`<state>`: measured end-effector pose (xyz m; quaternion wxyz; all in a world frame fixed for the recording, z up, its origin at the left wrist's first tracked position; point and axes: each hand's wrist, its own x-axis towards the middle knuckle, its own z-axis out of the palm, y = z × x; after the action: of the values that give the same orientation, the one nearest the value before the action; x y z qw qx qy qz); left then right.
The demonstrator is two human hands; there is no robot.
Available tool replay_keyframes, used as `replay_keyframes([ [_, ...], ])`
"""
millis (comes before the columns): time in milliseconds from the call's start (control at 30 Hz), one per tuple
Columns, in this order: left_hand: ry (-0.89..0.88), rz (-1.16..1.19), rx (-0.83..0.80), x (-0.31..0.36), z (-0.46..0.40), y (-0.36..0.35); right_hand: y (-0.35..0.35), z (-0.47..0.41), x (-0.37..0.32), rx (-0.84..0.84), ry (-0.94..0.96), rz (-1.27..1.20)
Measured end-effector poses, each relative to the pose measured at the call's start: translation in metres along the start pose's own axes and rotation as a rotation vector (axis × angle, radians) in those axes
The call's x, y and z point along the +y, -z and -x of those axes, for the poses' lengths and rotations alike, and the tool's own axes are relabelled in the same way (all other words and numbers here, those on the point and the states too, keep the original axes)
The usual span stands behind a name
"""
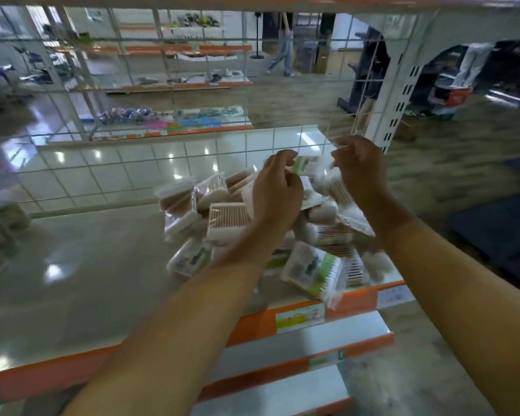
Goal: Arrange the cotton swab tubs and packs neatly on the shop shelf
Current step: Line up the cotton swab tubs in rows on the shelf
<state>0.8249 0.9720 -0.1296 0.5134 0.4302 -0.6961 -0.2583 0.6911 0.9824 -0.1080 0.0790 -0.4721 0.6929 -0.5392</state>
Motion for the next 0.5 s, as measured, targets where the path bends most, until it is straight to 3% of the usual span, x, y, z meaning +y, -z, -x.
replay_keyframes([
  [133, -0.021, -0.088, -0.08, 0.004, -0.016, -0.015, 0.027, -0.031, 0.033, 0.008, -0.182, 0.059],
  [333, -0.006, -0.26, -0.208, 0.005, -0.037, -0.028, 0.047, -0.045, 0.07, -0.065, -0.275, 0.068],
  [500, 0.044, -0.391, -0.289, 0.002, -0.05, -0.035, 0.051, -0.04, 0.08, -0.327, -0.279, 0.052],
])
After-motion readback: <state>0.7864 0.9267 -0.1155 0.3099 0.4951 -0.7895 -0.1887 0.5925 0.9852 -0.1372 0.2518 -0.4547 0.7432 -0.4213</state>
